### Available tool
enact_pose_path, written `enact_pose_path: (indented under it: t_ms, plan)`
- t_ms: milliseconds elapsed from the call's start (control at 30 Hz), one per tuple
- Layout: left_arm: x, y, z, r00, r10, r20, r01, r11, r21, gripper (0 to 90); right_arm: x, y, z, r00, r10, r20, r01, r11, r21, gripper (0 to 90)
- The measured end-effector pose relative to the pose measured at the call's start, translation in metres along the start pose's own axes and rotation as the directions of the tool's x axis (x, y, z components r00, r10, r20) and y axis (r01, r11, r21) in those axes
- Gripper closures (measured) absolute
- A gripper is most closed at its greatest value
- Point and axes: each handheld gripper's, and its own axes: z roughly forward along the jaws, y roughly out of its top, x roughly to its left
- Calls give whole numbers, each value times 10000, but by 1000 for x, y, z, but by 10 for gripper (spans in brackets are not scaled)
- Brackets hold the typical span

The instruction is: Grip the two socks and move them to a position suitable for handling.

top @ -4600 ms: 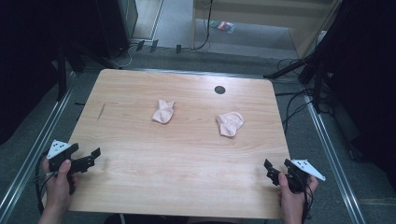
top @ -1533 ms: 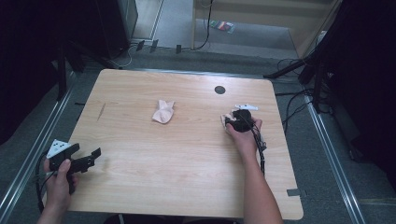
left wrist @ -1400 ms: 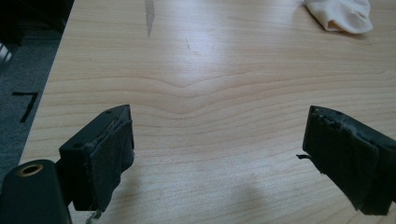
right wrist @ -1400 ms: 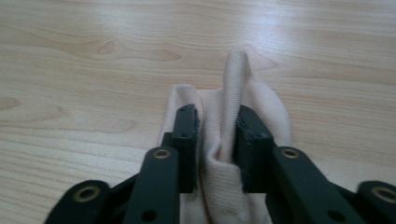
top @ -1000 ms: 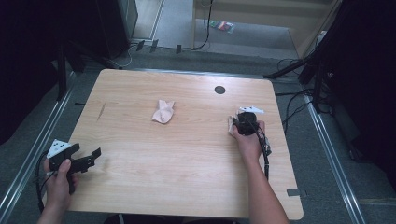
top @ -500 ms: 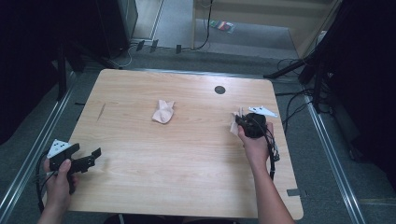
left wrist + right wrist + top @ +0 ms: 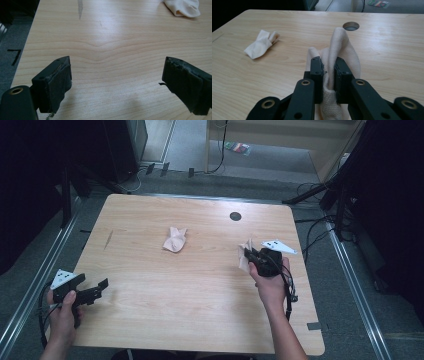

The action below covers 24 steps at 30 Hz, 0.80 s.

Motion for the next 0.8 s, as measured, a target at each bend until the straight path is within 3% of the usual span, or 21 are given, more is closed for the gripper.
enact_pose_path:
  t_ms: [133, 800]
  plan:
    - [0, 0, 0, 10000, 7, 0, -7, 10000, 4, 96, 15, -5, -3, 9995, -262, -199, 263, 9996, 65, 803]
    - [0, 0, 0, 10000, 32, -16, -32, 10000, 18, 96, 69, -42, 3, 9886, -282, -1480, 360, 9981, 509, 800]
